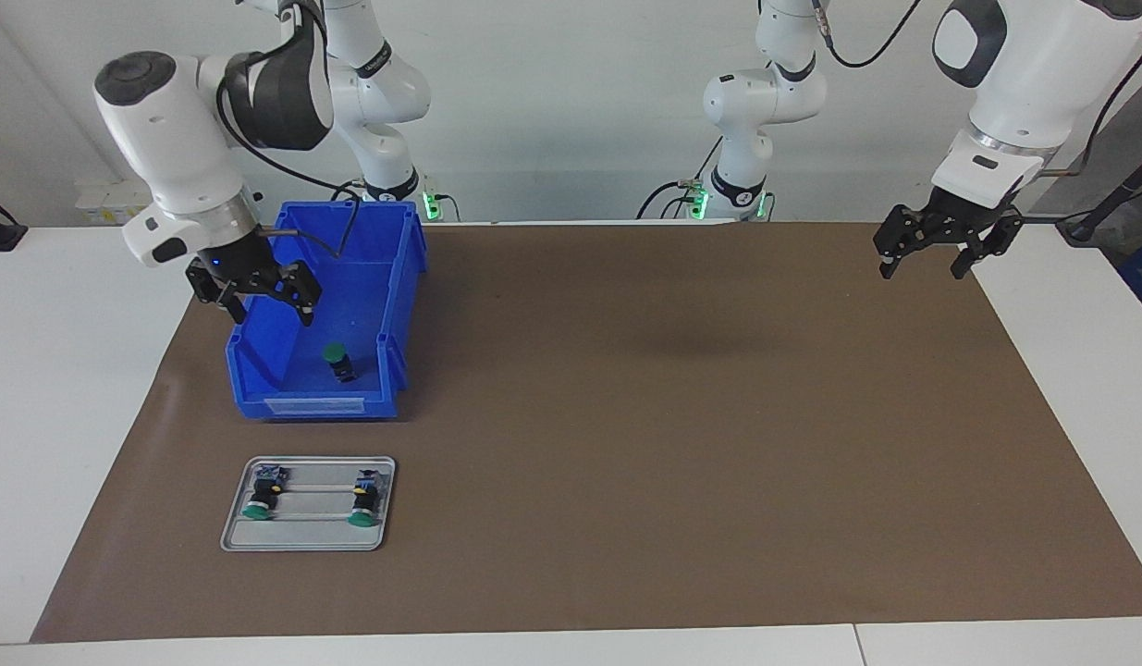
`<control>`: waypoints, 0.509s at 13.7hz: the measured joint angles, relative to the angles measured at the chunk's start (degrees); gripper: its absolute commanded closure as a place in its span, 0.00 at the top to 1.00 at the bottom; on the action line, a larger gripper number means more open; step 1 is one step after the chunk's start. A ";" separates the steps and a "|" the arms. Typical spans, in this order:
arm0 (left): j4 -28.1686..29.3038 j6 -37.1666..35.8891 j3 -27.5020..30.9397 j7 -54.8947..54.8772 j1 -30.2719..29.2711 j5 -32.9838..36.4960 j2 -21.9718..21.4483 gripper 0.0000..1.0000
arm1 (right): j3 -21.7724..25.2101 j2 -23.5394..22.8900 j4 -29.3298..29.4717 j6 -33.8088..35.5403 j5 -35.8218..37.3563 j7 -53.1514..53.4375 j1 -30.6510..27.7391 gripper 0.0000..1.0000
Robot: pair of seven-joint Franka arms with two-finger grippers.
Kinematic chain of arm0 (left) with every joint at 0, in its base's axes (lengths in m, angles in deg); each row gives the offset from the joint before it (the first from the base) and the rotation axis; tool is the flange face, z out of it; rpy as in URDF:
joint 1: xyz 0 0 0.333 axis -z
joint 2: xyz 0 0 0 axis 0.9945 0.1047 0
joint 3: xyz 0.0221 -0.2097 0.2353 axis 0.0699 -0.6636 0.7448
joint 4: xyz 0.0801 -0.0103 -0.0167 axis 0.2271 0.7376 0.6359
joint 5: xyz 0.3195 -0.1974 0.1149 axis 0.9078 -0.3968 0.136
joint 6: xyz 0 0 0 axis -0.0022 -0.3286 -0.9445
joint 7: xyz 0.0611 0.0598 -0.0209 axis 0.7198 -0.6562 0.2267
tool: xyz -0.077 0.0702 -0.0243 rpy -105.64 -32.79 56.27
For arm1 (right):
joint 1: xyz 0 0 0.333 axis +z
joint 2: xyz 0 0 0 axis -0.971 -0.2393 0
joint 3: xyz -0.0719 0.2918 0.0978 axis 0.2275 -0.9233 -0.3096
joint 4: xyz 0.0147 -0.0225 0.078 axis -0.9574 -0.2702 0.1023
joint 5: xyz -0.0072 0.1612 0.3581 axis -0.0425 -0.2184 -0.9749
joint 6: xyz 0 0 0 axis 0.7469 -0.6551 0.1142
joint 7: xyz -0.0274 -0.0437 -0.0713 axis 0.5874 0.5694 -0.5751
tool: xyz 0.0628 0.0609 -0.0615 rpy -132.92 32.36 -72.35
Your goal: Place and press button with both arms
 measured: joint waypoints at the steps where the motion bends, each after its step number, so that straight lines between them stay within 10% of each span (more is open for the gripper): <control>1: 0.00 0.00 0.00 0.00 0.00 0.00 0.00 1.00 | 0.10 0.09 0.84 1.18 0.06 0.34 -0.03 1.00; 7: 0.00 0.00 0.00 0.00 0.00 0.00 0.00 1.00 | 0.31 0.10 0.73 3.53 0.09 0.60 -0.88 1.00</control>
